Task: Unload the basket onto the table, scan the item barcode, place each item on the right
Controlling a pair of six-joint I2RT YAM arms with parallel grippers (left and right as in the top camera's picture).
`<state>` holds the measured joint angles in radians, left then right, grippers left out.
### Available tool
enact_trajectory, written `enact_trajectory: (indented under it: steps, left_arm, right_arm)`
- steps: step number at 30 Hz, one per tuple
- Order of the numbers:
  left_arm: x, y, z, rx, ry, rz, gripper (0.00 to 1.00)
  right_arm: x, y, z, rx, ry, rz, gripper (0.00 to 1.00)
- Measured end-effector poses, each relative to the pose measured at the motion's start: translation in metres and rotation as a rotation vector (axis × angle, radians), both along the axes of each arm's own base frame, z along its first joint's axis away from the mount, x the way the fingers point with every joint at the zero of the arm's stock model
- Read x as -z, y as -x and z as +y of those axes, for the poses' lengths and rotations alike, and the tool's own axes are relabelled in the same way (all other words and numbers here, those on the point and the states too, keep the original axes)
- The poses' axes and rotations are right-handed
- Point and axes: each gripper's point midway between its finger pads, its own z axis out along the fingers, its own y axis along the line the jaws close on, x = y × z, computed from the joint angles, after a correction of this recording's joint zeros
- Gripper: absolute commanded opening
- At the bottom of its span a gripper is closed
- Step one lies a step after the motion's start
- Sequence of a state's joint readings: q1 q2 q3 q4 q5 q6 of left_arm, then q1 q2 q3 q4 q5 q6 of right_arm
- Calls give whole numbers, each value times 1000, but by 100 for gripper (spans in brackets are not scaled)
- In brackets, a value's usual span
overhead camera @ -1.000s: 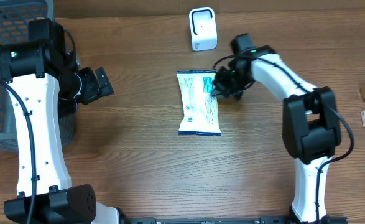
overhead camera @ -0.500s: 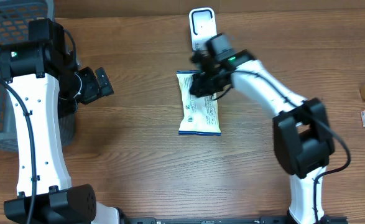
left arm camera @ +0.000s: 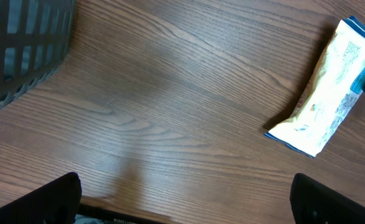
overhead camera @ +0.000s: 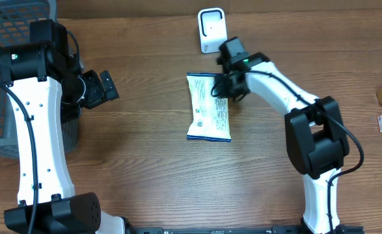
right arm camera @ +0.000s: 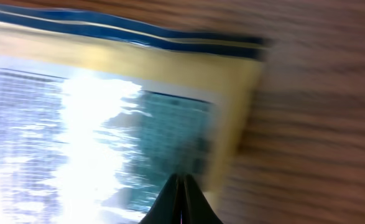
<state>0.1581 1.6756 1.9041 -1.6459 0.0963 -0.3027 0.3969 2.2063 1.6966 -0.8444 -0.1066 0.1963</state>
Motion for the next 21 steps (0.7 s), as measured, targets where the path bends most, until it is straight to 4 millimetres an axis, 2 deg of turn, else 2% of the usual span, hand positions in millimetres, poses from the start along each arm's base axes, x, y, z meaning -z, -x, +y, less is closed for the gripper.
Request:
enact_trajectory:
  steps: [2, 3, 5, 7, 9, 13, 15, 18, 21]
  left_arm:
    - [0, 0, 0, 0, 0, 0, 100]
    - [0, 0, 0, 0, 0, 0, 100]
    - [0, 0, 0, 0, 0, 0, 100]
    - [0, 0, 0, 0, 0, 0, 100]
    - [0, 0, 0, 0, 0, 0, 100]
    - [0, 0, 0, 0, 0, 0, 100]
    - [0, 0, 0, 0, 0, 0, 100]
    - [0, 0, 0, 0, 0, 0, 100]
    - [0, 0, 0, 0, 0, 0, 100]
  right_arm:
    - [5, 5, -26, 79, 48, 53, 4]
    - [8, 11, -45, 137, 91, 97, 4]
    - [11, 23, -69, 211, 143, 164, 4]
    - [12, 27, -82, 254, 165, 193, 4]
    - [11, 27, -81, 244, 155, 191, 4]
    - [-3, 13, -36, 112, 7, 107, 4]
    - [-26, 0, 6, 18, -125, 4, 4]
    - [-58, -10, 57, -97, -257, -130, 4]
    - [-67, -7, 87, -159, -283, -183, 4]
